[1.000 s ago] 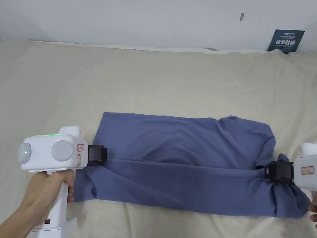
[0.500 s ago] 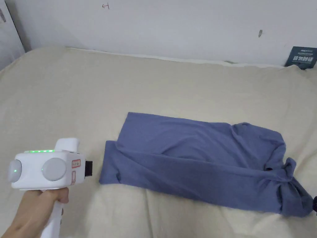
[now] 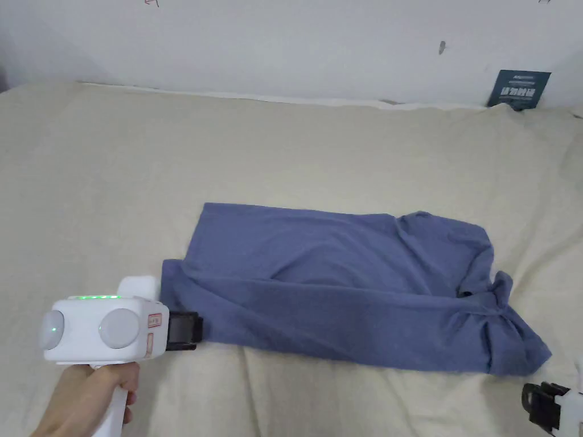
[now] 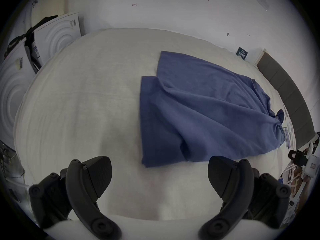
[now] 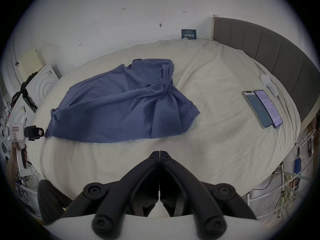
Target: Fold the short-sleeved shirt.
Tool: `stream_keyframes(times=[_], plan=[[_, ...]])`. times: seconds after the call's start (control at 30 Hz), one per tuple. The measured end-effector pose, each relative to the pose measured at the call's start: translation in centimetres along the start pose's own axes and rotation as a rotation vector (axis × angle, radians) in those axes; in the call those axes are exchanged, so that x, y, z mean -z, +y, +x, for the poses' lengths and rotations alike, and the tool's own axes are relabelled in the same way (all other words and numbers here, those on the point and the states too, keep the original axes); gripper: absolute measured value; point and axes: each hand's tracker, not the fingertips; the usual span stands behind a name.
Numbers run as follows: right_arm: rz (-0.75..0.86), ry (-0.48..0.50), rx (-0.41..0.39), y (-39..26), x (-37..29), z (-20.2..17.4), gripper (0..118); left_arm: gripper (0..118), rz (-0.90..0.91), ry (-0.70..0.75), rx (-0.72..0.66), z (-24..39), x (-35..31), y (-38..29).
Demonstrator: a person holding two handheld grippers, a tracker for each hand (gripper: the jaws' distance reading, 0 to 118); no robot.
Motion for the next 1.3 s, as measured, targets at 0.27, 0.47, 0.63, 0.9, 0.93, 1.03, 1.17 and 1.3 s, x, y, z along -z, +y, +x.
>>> stream_keyframes(times=[0.27,0.47,0.63,0.9,0.93,1.03,1.17,1.3], plan=[[-0.007,-0.019,-0.017,1.8,1.3,1.1,1,9,0.003,-0.010,-0.007,-0.8,0.4,0.4],[-0.006,-0.025,0.005,3.4,2.5,1.7,29,8,0.023,0.006,0.022,-0.2,0.0,0.6],[-0.051,-0.004,0.017,4.7,4.4,2.1,117,8,0.008,0.005,0.032,-0.2,-0.1,0.8],[-0.120,0.000,0.000,5.7,8.3,2.6,34,8,-0.004,0.005,0.024,-0.7,0.1,1.4],[-0.126,0.011,-0.003,5.9,8.3,2.8,20,8,-0.006,0.002,0.022,-0.6,0.1,1.4],[-0.122,0.029,-0.016,5.8,7.2,2.7,17,8,-0.012,-0.002,0.027,-0.7,-0.2,1.7],[-0.094,0.027,-0.024,5.8,5.5,2.5,16,8,0.000,0.002,0.022,-1.1,-1.2,1.6],[-0.094,0.036,-0.026,5.5,3.9,2.5,16,8,0.012,0.010,0.020,-1.3,-2.7,0.9]])
